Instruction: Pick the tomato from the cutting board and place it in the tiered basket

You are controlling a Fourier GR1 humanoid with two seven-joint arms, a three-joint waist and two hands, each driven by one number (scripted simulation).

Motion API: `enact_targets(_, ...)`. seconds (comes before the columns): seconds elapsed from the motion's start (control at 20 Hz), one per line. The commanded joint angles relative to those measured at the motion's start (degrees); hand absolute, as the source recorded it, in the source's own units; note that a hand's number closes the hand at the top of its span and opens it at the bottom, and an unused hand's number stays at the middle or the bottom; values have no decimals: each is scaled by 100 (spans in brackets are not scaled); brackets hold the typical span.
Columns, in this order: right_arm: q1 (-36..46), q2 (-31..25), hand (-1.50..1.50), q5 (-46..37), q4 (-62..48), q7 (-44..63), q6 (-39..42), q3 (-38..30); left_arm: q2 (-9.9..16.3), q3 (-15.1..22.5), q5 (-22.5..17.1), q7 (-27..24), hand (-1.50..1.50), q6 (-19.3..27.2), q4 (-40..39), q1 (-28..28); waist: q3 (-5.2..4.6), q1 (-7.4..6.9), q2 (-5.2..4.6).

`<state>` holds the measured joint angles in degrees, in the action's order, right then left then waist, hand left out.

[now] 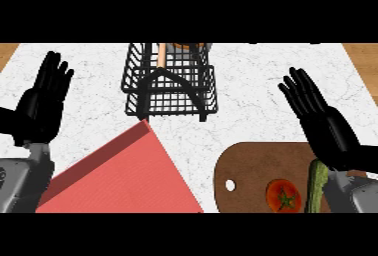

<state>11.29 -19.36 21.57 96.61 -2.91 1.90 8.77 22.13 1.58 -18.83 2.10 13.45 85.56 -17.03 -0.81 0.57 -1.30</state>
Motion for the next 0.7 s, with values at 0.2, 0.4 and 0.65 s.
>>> enact_targets(0.2, -238, 673, -150, -1717, -1, 99, -2589, -215, -204, 856, 450, -366, 0, -567, -338, 575, 58, 116, 120)
enact_targets(0.4, -523, 1619, -150, -2686, -462, 35, -4088, 164, -363, 1227, 427, -589, 0, -974, -497, 916, 63, -34, 92)
enact_targets(0.65, -999, 1847, -150, -3803, -137, -940, -4944, 887, -584, 1295, 618, -983, 0, -1051, -998, 889, 70, 24, 124)
